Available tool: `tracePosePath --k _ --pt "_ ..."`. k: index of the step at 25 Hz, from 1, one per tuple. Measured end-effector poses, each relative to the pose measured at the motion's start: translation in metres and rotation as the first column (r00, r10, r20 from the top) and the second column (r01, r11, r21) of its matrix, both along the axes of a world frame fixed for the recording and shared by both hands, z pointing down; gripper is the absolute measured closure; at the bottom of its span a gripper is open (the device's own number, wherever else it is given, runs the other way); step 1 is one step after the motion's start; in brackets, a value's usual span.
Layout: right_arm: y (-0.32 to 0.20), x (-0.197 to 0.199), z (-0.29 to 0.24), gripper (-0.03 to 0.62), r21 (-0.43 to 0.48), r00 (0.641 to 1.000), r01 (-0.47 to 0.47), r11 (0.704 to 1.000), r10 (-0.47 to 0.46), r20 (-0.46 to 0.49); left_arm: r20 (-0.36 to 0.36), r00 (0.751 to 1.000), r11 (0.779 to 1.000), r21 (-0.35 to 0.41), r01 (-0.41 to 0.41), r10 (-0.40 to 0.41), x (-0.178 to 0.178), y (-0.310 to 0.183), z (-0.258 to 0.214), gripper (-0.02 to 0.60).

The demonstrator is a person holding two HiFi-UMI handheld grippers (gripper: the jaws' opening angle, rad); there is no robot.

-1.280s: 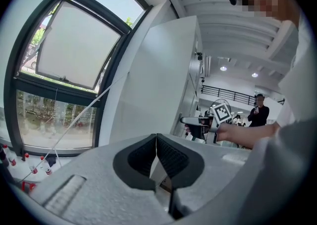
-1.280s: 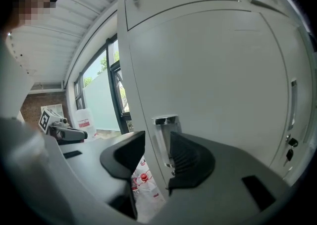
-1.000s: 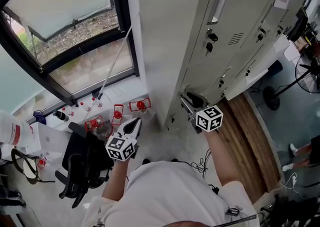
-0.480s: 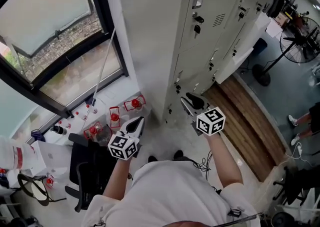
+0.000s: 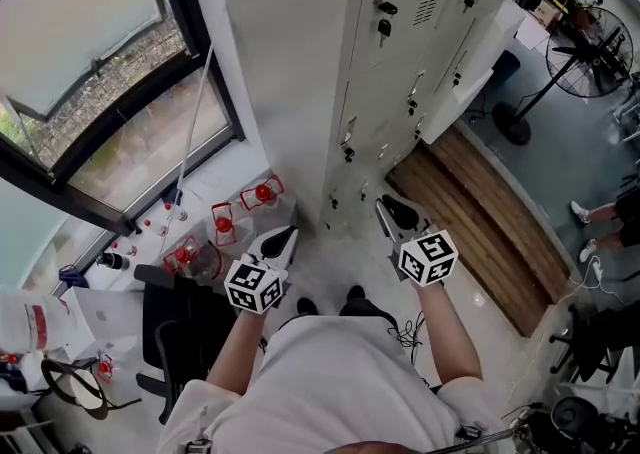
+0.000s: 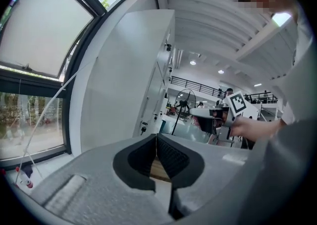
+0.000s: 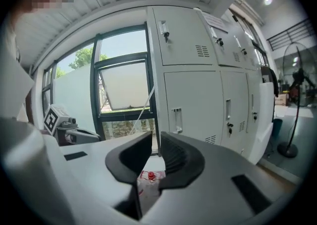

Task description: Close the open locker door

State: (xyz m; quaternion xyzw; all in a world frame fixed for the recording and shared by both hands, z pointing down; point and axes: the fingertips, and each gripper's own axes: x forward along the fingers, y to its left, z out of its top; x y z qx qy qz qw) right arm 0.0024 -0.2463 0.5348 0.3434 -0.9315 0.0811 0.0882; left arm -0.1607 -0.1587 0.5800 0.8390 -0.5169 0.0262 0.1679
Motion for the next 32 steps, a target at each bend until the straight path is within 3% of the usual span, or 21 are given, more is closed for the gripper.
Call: tracePosePath --k 2,6,10,16,24,32 --pt "0.007 0.005 0.000 0.554 0.048 0.999 -0.024 0.999 0.026 -0.040 0.011 1.000 1.000 0.000 -0.008 0.008 0.007 0.000 0.002 0.566" --pt "0.023 0.008 0.003 0.560 0.063 0.998 0.023 0.998 -0.019 -0.065 0.000 1.000 1.000 -0.002 0.013 -0.013 0.017 0.000 0.003 0.566" --pt "0.023 0.022 0.005 0.565 0.037 0.998 0.023 0.999 -0.021 -0.054 0.003 0.999 0.999 0.001 0.035 -0.035 0.031 -0.001 -0.006 0.566" --pt "0.014 0.045 0.008 0.589 0.037 0.999 0.014 0.999 -0.012 -0.045 0.065 0.998 1.000 0.017 0.020 -0.021 0.050 -0.004 -0.015 0.566" --pt "0.018 0.056 -0.006 0.591 0.086 0.998 0.060 0.994 -0.059 -0.015 0.054 0.997 0.998 0.032 0.048 -0.050 0.060 -0.005 -0.025 0.566" --pt "0.013 0.064 -0.011 0.591 0.063 0.997 0.065 0.996 -0.067 0.028 0.043 0.996 0.996 0.045 0.072 -0.074 0.064 -0.007 -0.032 0.566"
